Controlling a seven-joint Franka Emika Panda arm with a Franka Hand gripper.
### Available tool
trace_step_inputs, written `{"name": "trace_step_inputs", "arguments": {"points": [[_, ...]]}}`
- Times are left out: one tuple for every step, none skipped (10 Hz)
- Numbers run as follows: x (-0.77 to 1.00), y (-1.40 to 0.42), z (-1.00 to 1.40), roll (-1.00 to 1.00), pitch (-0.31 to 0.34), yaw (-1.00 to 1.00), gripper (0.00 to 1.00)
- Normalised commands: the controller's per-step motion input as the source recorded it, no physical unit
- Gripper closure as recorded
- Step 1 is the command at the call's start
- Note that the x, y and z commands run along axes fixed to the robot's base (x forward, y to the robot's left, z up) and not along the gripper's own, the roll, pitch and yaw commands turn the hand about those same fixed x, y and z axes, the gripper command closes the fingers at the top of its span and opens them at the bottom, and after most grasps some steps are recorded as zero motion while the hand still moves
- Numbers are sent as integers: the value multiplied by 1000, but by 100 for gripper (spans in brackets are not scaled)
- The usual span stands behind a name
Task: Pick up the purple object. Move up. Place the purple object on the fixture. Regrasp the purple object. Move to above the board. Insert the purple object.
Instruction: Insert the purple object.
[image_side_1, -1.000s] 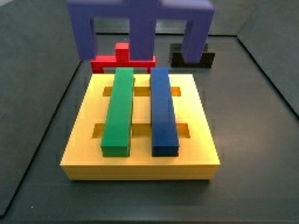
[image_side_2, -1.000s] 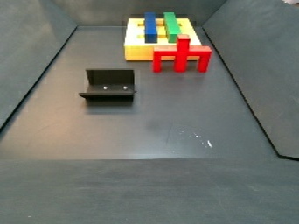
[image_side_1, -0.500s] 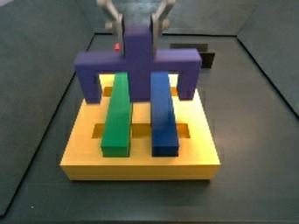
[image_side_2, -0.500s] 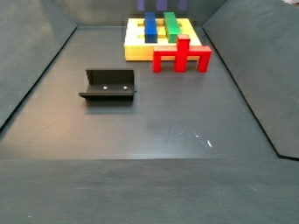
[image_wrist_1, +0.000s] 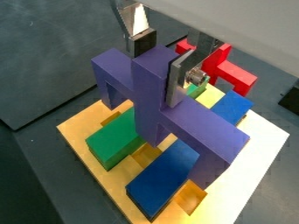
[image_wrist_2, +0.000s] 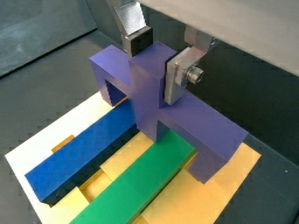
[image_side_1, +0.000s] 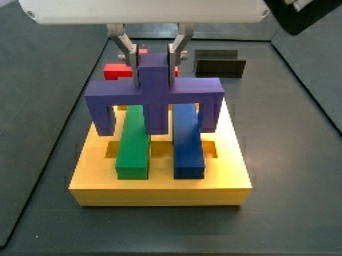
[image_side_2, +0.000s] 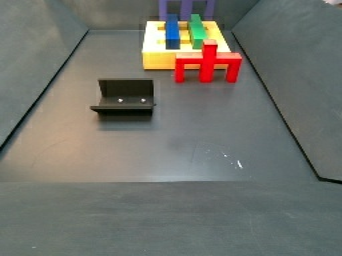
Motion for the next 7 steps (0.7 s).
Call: {"name": "trace_step_inputs", "arguments": {"points": [[166,-20,-86,46,0,0,100],[117,-46,-11,30,0,0,100],[120,-37,0,0,0,0,100],[114,-63,0,0,0,0,100],[23,-43,-46,24,0,0,100],[0,-37,-160,43,0,0,100],[51,-40,-140,27,0,0,100]]}}
